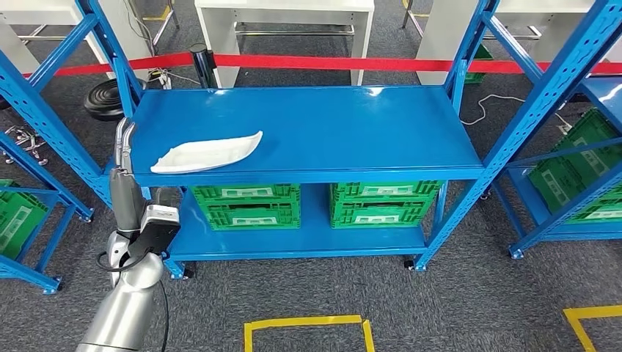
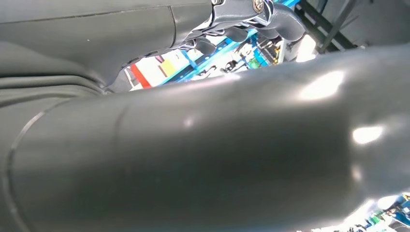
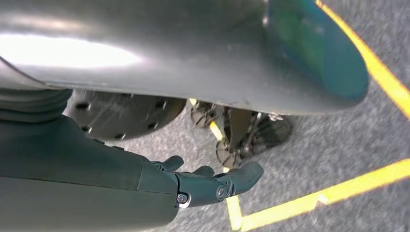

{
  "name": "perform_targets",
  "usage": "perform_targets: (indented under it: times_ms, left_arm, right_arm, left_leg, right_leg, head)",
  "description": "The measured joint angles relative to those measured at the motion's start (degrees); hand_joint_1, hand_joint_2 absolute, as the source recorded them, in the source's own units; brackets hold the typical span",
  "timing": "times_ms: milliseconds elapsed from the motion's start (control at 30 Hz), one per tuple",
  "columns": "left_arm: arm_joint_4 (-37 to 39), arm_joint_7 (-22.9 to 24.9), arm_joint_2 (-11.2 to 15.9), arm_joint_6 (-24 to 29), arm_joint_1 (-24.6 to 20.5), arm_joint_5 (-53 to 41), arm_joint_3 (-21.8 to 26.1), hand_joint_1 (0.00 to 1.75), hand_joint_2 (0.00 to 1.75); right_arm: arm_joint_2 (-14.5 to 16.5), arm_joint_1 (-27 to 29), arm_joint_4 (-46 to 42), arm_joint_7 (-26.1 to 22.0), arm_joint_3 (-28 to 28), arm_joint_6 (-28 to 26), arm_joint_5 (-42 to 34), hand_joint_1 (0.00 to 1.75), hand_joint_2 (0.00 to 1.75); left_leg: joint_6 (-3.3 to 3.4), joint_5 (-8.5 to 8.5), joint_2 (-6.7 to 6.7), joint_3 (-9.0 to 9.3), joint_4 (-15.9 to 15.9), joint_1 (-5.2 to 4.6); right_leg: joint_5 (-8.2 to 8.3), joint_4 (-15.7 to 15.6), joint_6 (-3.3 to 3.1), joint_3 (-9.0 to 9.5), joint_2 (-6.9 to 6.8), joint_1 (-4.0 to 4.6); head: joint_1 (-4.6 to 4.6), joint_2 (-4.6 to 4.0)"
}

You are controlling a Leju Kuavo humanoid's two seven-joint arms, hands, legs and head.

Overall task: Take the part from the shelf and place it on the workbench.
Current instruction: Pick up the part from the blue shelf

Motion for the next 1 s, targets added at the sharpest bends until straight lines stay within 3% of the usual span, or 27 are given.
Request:
perform_targets:
  times_ms: [67,167,200,267,300,333,367,400,433,500,533,633,700,800,833,867,900,967,1000]
  left_arm:
    - [-0.1,0.3,0.1,0.1,0.0,-0.1,0.0,0.00,0.00]
    - [-0.8,0.6,0.2,0.3,0.0,-0.4,0.0,0.00,0.00]
    - [-1.0,0.7,0.3,0.4,0.0,-0.5,0.0,0.00,0.00]
    - [-1.2,1.0,0.5,0.3,0.2,-0.7,-0.1,0.00,0.00]
    - [-1.2,1.1,0.6,0.2,0.4,-0.7,-0.1,0.00,0.00]
    - [-1.2,1.2,0.6,0.1,0.5,-0.8,-0.1,0.00,0.00]
    - [-1.1,1.2,0.7,0.0,0.7,-0.8,-0.1,0.00,0.00]
    - [-1.1,1.2,0.7,0.0,0.7,-0.8,-0.1,0.00,0.00]
    - [-1.1,1.3,0.8,0.0,0.7,-0.8,-0.1,0.00,0.00]
    - [-1.0,1.3,0.9,-0.1,0.7,-0.8,-0.1,0.00,0.00]
    - [-1.0,1.4,1.0,-0.1,0.7,-0.8,-0.2,0.00,0.00]
    - [-1.1,1.4,1.0,-0.2,0.8,-0.8,-0.2,0.00,0.00]
    - [-1.2,1.4,0.9,-0.3,0.7,-0.9,-0.2,0.00,0.00]
    - [-1.1,1.4,0.8,-1.3,0.7,-1.0,-0.4,0.00,0.00]
    - [-1.0,1.4,0.7,-1.6,0.7,-0.9,-0.4,0.00,0.00]
    - [-0.9,1.4,0.7,-1.9,0.7,-0.9,-0.5,0.00,0.00]
    - [-0.9,1.4,0.6,-2.1,0.7,-0.9,-0.6,0.00,0.00]
    - [-0.9,1.4,0.5,-2.3,0.5,-0.9,-0.8,0.00,0.00]
    - [-0.9,1.4,0.5,-2.3,0.4,-0.9,-0.9,0.00,0.00]
  right_arm:
    - [0.0,-0.1,0.0,0.1,0.0,0.1,0.1,0.00,0.00]
    - [0.1,-0.1,0.0,0.1,0.0,0.1,0.2,0.00,0.00]
    - [0.2,0.0,0.0,0.1,0.0,0.1,0.2,0.00,0.00]
    - [0.2,0.0,0.0,0.2,0.0,0.1,0.2,0.00,0.00]
    - [0.3,0.0,0.0,0.2,0.0,0.0,0.2,0.00,0.00]
    - [0.3,0.0,0.0,0.3,0.0,0.0,0.2,0.00,0.00]
    - [0.3,0.1,0.0,0.3,0.0,-0.1,0.2,0.00,0.00]
    - [0.3,0.1,0.0,0.4,0.0,-0.1,0.3,0.00,0.00]
    - [0.4,0.2,0.0,0.4,0.0,-0.2,0.3,0.00,0.00]
    - [0.4,0.1,0.0,0.5,-0.1,-0.2,0.3,0.00,0.00]
    - [0.4,0.1,0.0,0.5,-0.1,-0.2,0.3,0.00,0.00]
    - [0.5,-0.1,0.0,0.4,-0.2,-0.4,0.3,0.00,0.00]
    - [0.5,-0.1,0.0,0.4,-0.3,-0.5,0.3,0.00,0.00]
    - [0.5,-0.1,0.0,-0.1,-0.4,-0.4,0.2,0.00,0.00]
    - [0.5,-0.1,0.0,-0.5,-0.5,-0.3,0.1,0.00,0.00]
    - [0.5,0.0,0.0,-0.7,-0.5,-0.2,0.0,0.00,0.00]
    - [0.5,0.1,0.0,-1.0,-0.5,-0.1,0.0,0.00,0.00]
    - [0.5,0.1,0.0,-1.2,-0.5,0.0,-0.1,0.00,0.00]
    - [0.5,0.1,0.0,-1.3,-0.5,0.1,-0.1,0.00,0.00]
  left_leg:
    - [-0.64,-0.47,0.00,0.31,-0.2,-0.07]
    - [-1.63,-1.36,0.05,0.37,0.8,-0.03]
    - [-1.93,-2.35,0.05,-0.63,3.0,0.00]
    - [-2.40,-5.07,0.05,-4.82,10.5,0.24]
    - [-2.60,-5.93,0.05,-7.17,14.0,0.36]
    - [-2.75,-5.69,0.06,-8.84,15.9,0.46]
    - [-2.84,-4.22,0.06,-9.44,15.6,0.53]
    - [-2.85,-1.78,0.07,-8.92,13.1,0.58]
    - [-2.82,1.12,0.08,-7.57,9.0,0.64]
    - [-2.53,4.13,0.07,-4.67,2.1,0.54]
    - [-2.23,4.32,0.05,-3.88,0.4,0.47]
    - [-0.99,3.48,-0.07,-3.28,-0.3,0.32]
    - [-0.20,3.21,-0.08,-2.70,-0.6,0.47]
    - [0.35,2.48,0.03,-2.05,-0.7,0.50]
    - [0.35,2.18,0.04,-1.80,-0.7,0.48]
    - [0.28,1.85,0.03,-1.44,-0.6,0.48]
    - [0.17,1.48,0.01,-0.95,-0.6,0.50]
    - [-0.23,0.60,-0.01,0.12,-0.6,0.43]
    - [-0.53,0.14,-0.03,0.45,-0.6,0.33]
  right_leg:
    - [-0.39,-1.4,-0.39,0.80,-0.03,0.29]
    - [-0.68,-2.0,-1.18,1.75,0.07,-0.11]
    - [-0.85,-2.2,-1.50,2.26,0.06,-0.30]
    - [-1.48,-2.3,-1.98,3.06,0.05,-0.40]
    - [-1.83,-2.3,-2.02,3.43,0.08,-0.40]
    - [-2.20,-2.3,-1.99,3.87,0.14,-0.42]
    - [-2.60,-2.3,-1.91,4.37,0.21,-0.44]
    - [-3.02,-2.3,-1.78,4.96,0.28,-0.47]
    - [-3.47,-2.3,-1.59,5.58,0.34,-0.51]
    - [-4.39,-2.2,-1.00,6.24,0.43,-0.36]
    - [-4.73,-2.2,-0.68,6.35,0.45,-0.28]
    - [-5.33,-2.3,0.33,6.63,0.38,-0.36]
    - [-6.64,0.5,1.00,5.52,0.23,-0.50]
    - [-10.58,11.9,1.60,-1.58,0.15,-0.63]
    - [-10.77,14.5,1.67,-3.72,0.15,-0.65]
    - [-9.71,14.9,1.66,-4.79,0.14,-0.67]
    - [-7.50,12.9,1.58,-4.56,0.12,-0.69]
    - [-2.35,4.8,1.26,-1.66,-0.02,-0.65]
    - [-0.89,1.4,0.98,-0.23,-0.07,-0.57]
  head:
    - [-0.02,0.00]
    - [-0.14,0.00]
    - [-0.21,0.00]
    - [-0.34,0.00]
    - [-0.33,0.00]
    - [-0.33,0.00]
    - [-0.34,0.00]
    - [-0.33,0.00]
    - [-0.34,0.00]
    - [-0.35,0.00]
    - [-0.33,0.00]
    - [-0.21,0.00]
    - [-0.15,0.00]
    - [-0.04,0.00]
    - [-0.04,0.00]
    - [-0.03,0.00]
    - [-0.03,0.00]
    - [-0.04,0.00]
    - [-0.05,0.00]
